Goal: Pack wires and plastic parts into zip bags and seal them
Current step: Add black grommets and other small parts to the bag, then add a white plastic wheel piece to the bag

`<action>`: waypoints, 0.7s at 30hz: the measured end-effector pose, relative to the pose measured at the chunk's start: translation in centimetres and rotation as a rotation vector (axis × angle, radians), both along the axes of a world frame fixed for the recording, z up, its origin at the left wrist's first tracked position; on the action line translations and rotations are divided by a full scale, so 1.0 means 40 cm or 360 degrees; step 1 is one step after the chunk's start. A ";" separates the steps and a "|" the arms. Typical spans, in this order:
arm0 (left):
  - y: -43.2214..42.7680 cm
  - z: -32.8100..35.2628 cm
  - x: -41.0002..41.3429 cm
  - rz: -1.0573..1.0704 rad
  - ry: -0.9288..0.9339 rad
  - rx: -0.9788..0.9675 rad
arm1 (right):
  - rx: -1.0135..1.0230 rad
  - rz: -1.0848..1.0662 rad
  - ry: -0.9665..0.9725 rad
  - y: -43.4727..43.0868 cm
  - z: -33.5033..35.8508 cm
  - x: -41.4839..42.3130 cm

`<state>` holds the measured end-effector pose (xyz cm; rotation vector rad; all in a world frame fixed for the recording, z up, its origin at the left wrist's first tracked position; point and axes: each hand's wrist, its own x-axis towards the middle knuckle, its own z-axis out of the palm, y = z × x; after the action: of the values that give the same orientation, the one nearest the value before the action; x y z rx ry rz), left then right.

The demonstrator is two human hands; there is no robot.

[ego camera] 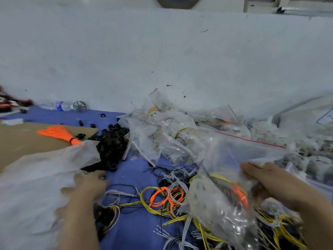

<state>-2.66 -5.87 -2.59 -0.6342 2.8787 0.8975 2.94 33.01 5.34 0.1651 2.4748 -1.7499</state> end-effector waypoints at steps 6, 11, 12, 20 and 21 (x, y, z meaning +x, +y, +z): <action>0.047 -0.006 -0.014 0.0065 -0.0098 -0.0053 | -0.1255 -0.0162 0.0158 -0.077 0.118 -0.118; 0.040 0.013 0.008 0.0235 0.0083 -0.0114 | -0.1288 0.0008 0.0200 -0.124 0.117 -0.111; 0.035 0.022 0.012 0.0305 0.0199 -0.0031 | -0.1307 0.0041 0.0184 -0.122 0.096 -0.099; 0.032 0.105 0.031 0.0351 0.0850 0.0074 | -0.1279 0.0150 0.0146 -0.043 0.025 -0.037; 0.037 0.104 0.031 0.0339 0.0857 0.0077 | -0.1280 0.0143 0.0162 -0.036 0.027 -0.037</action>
<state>-1.41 -4.40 1.56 -0.8140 3.2779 1.3468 1.45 31.56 6.41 -0.1060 1.6005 -2.5727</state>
